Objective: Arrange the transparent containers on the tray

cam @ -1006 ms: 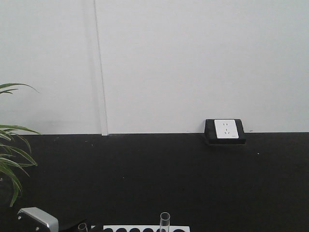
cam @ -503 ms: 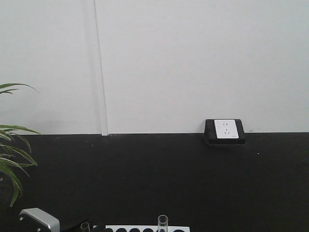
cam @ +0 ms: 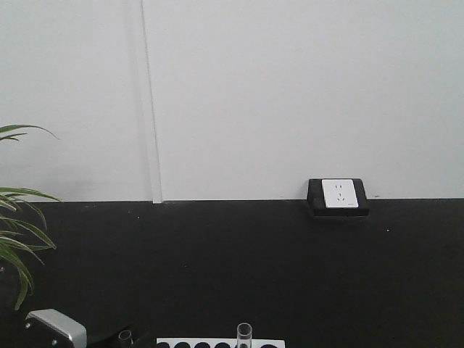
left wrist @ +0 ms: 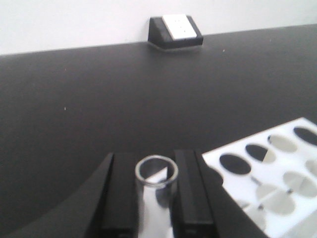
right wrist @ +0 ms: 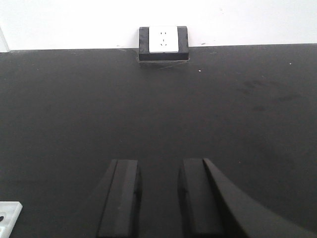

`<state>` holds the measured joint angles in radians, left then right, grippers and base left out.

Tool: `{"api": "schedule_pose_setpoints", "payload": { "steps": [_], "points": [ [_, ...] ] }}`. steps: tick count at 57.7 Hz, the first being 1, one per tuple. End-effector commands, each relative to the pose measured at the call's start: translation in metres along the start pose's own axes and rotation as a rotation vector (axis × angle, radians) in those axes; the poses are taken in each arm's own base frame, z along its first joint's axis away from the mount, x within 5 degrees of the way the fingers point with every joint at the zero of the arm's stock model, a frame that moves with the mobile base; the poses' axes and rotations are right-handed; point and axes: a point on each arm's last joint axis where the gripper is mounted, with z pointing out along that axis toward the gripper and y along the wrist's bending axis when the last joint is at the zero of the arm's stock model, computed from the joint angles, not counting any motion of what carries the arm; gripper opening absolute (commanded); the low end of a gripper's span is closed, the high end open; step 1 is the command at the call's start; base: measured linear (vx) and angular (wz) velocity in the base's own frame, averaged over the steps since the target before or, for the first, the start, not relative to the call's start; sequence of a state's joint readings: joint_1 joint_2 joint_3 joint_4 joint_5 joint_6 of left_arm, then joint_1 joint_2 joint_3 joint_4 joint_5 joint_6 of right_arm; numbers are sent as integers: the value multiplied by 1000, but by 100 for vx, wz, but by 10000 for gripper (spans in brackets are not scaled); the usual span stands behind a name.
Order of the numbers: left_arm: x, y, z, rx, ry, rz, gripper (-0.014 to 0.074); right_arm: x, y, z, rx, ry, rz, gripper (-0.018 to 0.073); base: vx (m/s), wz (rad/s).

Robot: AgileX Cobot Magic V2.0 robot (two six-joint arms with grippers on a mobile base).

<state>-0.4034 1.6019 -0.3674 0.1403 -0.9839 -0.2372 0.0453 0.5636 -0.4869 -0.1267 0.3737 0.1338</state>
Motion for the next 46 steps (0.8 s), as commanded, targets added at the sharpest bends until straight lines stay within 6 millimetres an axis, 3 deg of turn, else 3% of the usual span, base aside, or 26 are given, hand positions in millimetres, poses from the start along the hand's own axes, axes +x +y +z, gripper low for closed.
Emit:
{"api": "schedule_pose_setpoints", "payload": {
  "steps": [1,18,36,46],
  "points": [
    [-30,-6,-5,23,-174,-6,127,-17,1,-3,-6,-105,-9,299,0,0],
    [-68,-11,-26,8,-286,-9,127,-17,1,-3,-6,-105,-9,299,0,0],
    [-151,-23,-36,-8,-339,16,129,-17,1,-3,-7,-106,-6,299,0,0],
    [-175,-25,-51,-55,-261,49,129,-21,2,-3,-23,-142,26,299,0,0]
  ]
}}
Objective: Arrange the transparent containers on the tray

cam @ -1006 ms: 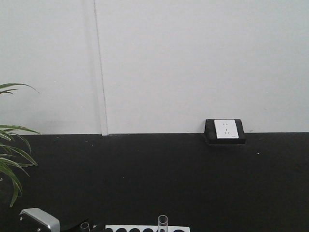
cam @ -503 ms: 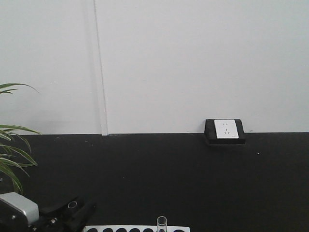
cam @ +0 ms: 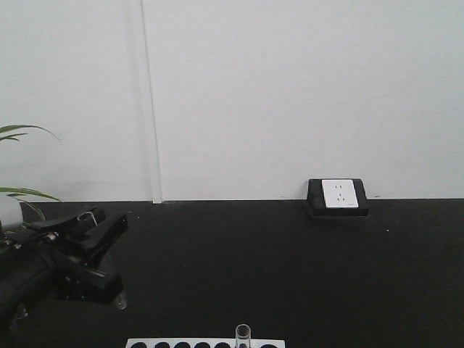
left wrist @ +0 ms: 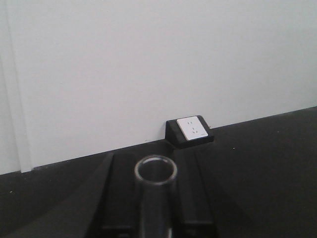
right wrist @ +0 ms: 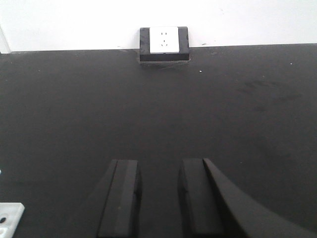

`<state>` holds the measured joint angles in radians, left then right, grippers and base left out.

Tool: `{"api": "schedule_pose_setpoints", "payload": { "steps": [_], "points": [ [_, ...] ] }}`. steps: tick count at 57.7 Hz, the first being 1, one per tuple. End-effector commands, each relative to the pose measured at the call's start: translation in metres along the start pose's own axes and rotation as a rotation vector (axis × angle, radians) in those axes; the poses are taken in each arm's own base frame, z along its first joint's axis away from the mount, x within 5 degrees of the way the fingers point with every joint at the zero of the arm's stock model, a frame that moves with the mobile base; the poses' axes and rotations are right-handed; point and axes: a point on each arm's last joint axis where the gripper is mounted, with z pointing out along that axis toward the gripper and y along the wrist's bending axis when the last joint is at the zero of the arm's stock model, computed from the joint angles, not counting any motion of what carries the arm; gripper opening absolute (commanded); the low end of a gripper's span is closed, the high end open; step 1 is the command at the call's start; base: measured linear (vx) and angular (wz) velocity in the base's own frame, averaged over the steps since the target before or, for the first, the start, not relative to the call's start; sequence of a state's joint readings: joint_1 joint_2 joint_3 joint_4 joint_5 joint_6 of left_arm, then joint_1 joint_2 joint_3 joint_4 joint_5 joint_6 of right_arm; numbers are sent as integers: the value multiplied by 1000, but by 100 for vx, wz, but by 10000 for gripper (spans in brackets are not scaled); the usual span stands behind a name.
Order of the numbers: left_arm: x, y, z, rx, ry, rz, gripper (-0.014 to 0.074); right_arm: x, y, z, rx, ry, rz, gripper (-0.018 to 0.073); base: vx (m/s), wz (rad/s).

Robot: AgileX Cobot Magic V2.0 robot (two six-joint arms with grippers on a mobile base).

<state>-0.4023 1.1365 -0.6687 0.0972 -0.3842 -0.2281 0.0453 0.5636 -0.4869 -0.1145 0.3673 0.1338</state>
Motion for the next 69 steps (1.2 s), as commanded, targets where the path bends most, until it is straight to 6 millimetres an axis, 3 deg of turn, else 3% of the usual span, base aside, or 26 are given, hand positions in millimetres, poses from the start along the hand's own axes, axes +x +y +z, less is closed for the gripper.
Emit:
{"api": "schedule_pose_setpoints", "payload": {
  "steps": [1,11,22,35,48,59,69],
  "points": [
    [-30,-2,-11,-7,-67,16,129,-20,2,-3,-21,-142,21,299,0,0],
    [-35,2,-31,-48,5,44,129,-22,4,-2,-54,-159,91,299,0,0],
    [-34,2,-39,-60,52,44,129,-22,17,9,-144,-138,3,301,0,0],
    [-35,2,-39,-58,42,44,129,-13,63,42,-373,-62,-125,301,0,0],
    [-35,2,-39,-58,41,44,129,3,116,72,-475,-100,-234,301,0,0],
    [-35,2,-39,-58,42,44,129,19,152,80,-540,-134,-284,323,0,0],
    [-35,2,-39,-58,42,44,129,29,163,80,-575,-82,-235,384,0,0]
  ]
}}
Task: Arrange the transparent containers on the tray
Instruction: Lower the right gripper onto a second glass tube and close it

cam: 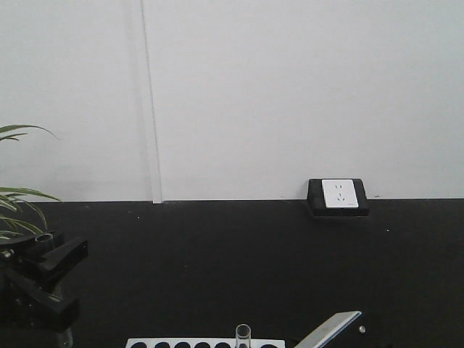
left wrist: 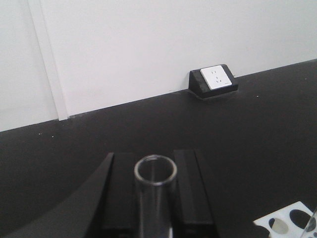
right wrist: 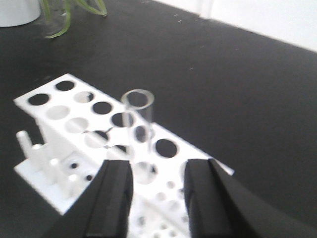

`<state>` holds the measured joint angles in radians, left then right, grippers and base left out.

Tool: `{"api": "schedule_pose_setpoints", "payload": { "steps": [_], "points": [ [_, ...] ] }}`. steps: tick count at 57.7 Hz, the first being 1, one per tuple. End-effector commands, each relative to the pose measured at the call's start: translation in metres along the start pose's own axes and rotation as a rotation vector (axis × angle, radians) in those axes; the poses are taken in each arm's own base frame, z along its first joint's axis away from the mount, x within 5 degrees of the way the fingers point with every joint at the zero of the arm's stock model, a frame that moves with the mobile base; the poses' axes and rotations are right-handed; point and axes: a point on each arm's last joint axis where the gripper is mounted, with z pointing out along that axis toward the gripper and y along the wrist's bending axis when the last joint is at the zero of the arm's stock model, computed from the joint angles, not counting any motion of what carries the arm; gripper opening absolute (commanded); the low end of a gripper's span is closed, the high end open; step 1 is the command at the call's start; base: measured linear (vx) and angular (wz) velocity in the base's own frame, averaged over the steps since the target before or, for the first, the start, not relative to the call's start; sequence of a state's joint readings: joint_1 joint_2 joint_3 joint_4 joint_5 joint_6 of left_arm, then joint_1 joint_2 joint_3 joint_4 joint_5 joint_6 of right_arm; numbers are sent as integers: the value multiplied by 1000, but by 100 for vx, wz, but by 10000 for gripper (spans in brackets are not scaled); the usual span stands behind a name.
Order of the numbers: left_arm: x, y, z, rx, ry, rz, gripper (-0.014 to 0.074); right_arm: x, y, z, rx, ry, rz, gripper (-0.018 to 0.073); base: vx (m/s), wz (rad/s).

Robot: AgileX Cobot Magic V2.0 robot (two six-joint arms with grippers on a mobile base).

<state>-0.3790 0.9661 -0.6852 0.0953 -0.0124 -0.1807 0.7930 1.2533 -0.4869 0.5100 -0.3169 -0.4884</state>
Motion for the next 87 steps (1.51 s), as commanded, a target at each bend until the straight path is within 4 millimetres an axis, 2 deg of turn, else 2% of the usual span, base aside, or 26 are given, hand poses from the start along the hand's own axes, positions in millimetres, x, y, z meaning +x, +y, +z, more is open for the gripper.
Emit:
{"api": "schedule_pose_setpoints", "payload": {
  "steps": [1,12,19,29,46,60,78,87],
  "points": [
    [-22,-2,-5,18,-133,-6,129,-19,-1,-1,25,-117,39,391,0,0],
    [-22,-2,-5,18,-133,-6,129,-20,-1,0,27,-131,43,470,0,0],
    [-22,-2,-5,18,-133,-6,129,-15,-1,8,41,-121,42,492,0,0],
    [-22,-2,-5,18,-133,-6,129,-7,3,25,29,-139,25,493,0,0],
    [-22,-2,-5,18,-133,-6,129,-3,12,40,-56,-190,48,493,0,0],
    [-22,-2,-5,18,-133,-6,129,-17,15,60,-51,-222,57,493,0,0],
    [-22,-2,-5,18,-133,-6,129,-12,13,63,-33,-158,102,491,0,0],
    [-22,-2,-5,18,-133,-6,129,-14,13,63,-31,-173,102,451,0,0]
  ]
}}
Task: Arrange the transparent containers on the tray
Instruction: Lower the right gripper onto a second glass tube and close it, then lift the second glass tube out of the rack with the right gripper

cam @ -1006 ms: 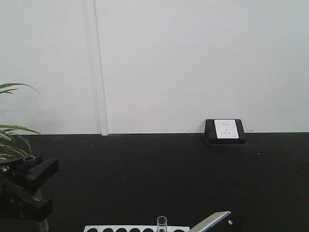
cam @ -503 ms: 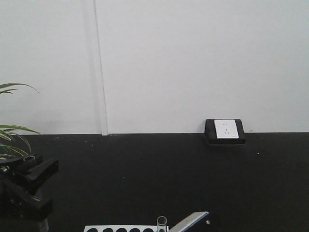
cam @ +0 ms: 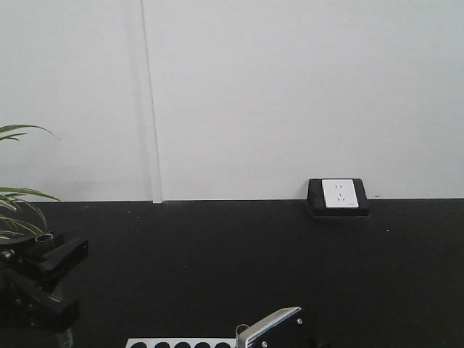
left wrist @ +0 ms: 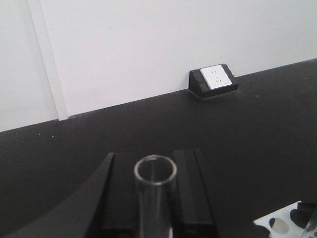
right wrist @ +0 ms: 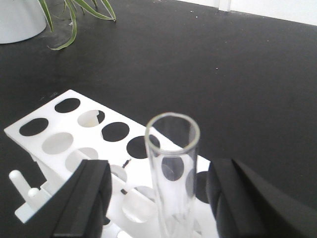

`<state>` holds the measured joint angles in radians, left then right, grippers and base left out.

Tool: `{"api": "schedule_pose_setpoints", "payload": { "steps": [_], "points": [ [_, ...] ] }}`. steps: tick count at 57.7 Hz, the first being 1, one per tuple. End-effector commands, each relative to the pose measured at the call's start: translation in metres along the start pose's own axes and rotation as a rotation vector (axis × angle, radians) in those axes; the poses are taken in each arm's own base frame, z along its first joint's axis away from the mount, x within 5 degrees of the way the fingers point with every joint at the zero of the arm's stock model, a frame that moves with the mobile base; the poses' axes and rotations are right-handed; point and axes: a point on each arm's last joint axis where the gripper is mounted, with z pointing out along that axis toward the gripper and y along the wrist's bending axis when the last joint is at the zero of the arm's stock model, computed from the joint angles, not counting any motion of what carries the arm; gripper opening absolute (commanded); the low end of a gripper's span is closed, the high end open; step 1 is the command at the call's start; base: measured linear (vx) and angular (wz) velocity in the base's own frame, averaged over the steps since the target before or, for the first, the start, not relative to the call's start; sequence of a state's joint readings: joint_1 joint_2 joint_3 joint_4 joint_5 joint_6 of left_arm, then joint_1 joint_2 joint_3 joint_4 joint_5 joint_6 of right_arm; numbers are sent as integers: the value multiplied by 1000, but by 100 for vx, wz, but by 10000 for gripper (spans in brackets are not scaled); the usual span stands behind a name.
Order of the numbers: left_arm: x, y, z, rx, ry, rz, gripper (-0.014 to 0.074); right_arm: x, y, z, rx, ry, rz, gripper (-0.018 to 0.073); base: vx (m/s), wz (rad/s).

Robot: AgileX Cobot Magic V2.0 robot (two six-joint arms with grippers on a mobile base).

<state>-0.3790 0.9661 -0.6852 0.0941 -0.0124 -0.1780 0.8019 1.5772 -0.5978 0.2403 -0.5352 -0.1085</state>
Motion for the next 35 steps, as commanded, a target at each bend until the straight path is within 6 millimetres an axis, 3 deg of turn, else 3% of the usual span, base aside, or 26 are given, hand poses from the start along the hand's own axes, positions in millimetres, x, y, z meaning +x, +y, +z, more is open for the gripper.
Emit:
{"api": "schedule_pose_setpoints", "payload": {
  "steps": [1,20,35],
  "points": [
    [-22,-2,-5,18,-133,-8,129,-25,0,-3,3,-144,-1,445,0,0],
    [-22,-2,-5,18,-134,1,128,-25,0,-3,2,-143,-2,250,0,0],
    [-22,-2,-5,18,-134,1,128,-25,0,-3,3,-145,-9,215,0,0]
  ]
}}
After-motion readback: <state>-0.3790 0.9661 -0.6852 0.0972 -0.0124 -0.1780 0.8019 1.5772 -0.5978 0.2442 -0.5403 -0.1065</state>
